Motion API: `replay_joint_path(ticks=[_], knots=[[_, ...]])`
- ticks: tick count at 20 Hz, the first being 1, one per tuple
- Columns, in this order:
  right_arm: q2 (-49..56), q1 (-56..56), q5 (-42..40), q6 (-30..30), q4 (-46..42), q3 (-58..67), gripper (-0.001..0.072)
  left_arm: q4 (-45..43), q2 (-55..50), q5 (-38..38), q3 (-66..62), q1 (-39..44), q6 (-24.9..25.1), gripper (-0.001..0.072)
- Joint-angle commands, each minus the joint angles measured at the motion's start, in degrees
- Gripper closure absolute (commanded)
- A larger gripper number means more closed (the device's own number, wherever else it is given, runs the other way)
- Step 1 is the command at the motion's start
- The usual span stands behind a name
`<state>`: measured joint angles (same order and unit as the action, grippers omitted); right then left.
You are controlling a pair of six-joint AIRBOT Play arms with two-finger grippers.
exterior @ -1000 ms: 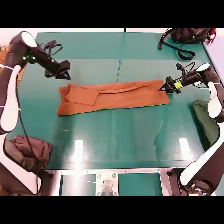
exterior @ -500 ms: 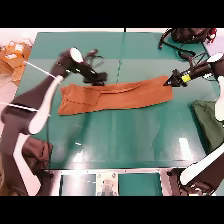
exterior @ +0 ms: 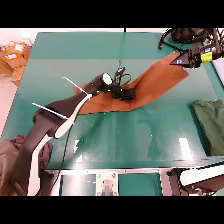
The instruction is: Fold the shirts.
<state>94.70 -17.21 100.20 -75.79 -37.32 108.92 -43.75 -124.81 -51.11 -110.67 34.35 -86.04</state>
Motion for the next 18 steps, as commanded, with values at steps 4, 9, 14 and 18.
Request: replay_joint_path(ticks=[4,9,14,18], knots=[[-1.6,2.1,0.4,-0.5,2.2,0.0,0.0696,3.5,1.6,-3.4,0.0,-1.8,1.0,0.0685],[-1.6,6.9,-0.3,-2.6,2.4,0.0,0.0696,3.0,11.6,-20.9,-1.4,-13.3,4.1,0.0685],[-1.6,20.7,-11.1,-7.2,1.8,-1.1,0.0696,3.0,18.2,-32.1,-7.7,-26.3,4.1,0.0684],[0.2,36.4,-33.2,-9.7,-1.6,-6.7,0.0695,3.1,21.1,-33.4,-7.6,-34.1,6.7,0.0684]])
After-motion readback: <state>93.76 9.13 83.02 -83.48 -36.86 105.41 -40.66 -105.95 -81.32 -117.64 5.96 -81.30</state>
